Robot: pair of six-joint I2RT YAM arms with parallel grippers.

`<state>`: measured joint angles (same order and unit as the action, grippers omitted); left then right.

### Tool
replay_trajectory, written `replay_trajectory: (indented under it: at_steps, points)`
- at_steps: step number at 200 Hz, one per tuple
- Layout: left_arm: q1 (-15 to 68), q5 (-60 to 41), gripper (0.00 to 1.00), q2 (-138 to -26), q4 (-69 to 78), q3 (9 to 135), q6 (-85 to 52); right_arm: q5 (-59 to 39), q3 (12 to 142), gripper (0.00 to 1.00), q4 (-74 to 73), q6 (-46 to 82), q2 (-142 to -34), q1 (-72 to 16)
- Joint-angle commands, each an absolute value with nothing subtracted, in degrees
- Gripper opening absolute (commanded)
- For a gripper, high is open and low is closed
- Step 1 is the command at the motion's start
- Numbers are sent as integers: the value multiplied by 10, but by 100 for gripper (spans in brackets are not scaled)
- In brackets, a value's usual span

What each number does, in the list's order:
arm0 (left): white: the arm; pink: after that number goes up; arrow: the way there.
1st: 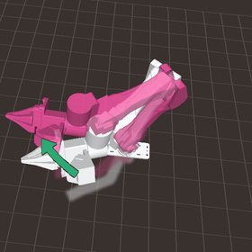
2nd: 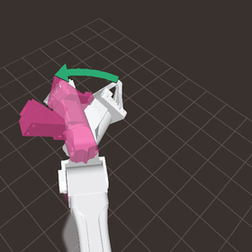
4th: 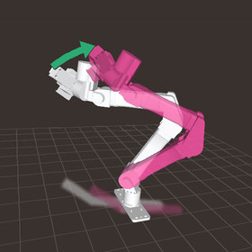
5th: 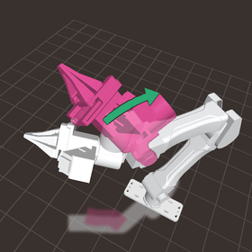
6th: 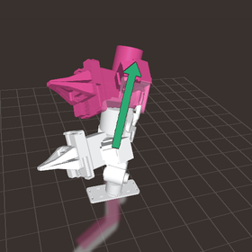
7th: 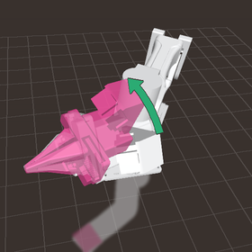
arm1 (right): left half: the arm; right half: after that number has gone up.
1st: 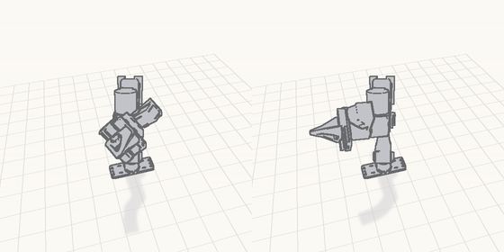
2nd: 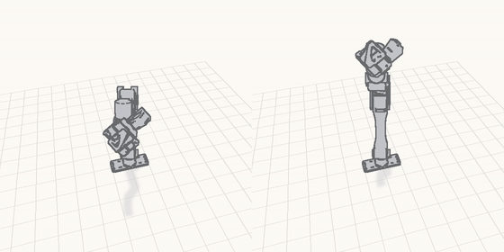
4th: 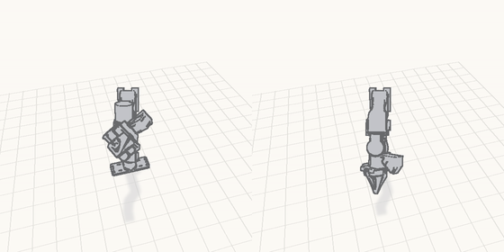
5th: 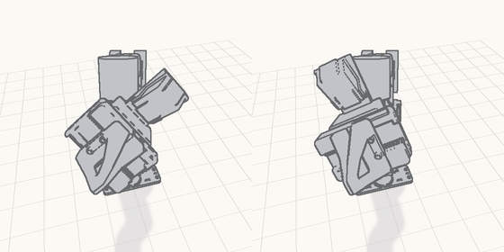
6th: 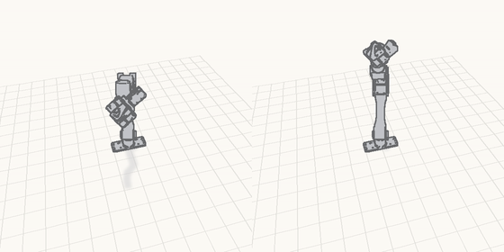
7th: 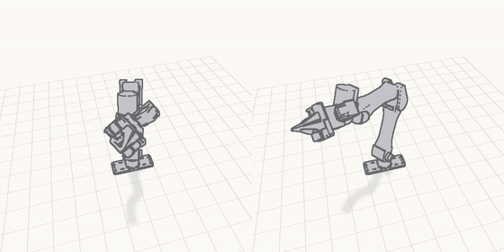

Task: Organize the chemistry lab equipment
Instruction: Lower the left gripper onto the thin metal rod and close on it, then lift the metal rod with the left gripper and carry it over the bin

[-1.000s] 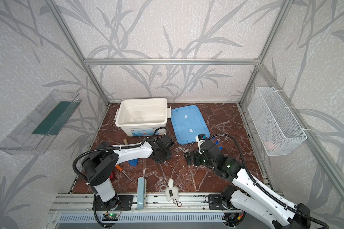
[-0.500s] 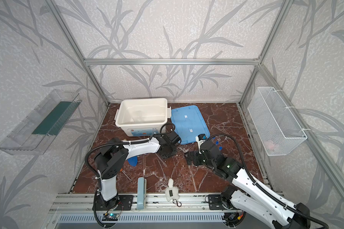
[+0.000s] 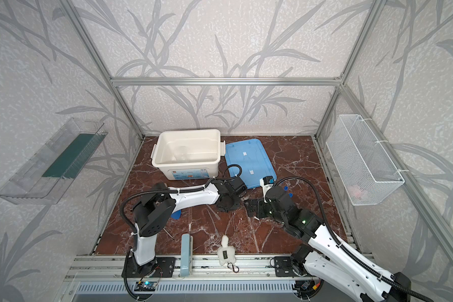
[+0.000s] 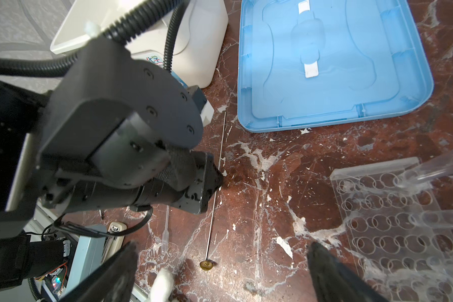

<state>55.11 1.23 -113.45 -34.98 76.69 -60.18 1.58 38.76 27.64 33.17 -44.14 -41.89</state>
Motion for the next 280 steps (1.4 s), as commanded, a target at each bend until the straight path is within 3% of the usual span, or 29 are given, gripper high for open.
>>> replay_trajectory:
  at_steps: [1,66,109,210,280]
  points:
    - [566,17,19,-1121,-393,751,-598,25,383,99,271,338,-434,-418]
    - [566,50,2,-1126,-410,764,-590,25,380,99,271,339,-430,-418]
    - [564,72,0,-1122,-448,796,-584,25,375,99,266,341,-431,-418]
    - [552,77,0,-997,-483,807,-501,62,409,99,289,309,-403,-418]
    - [476,52,0,-868,-501,805,-288,88,466,100,289,260,-411,-417]
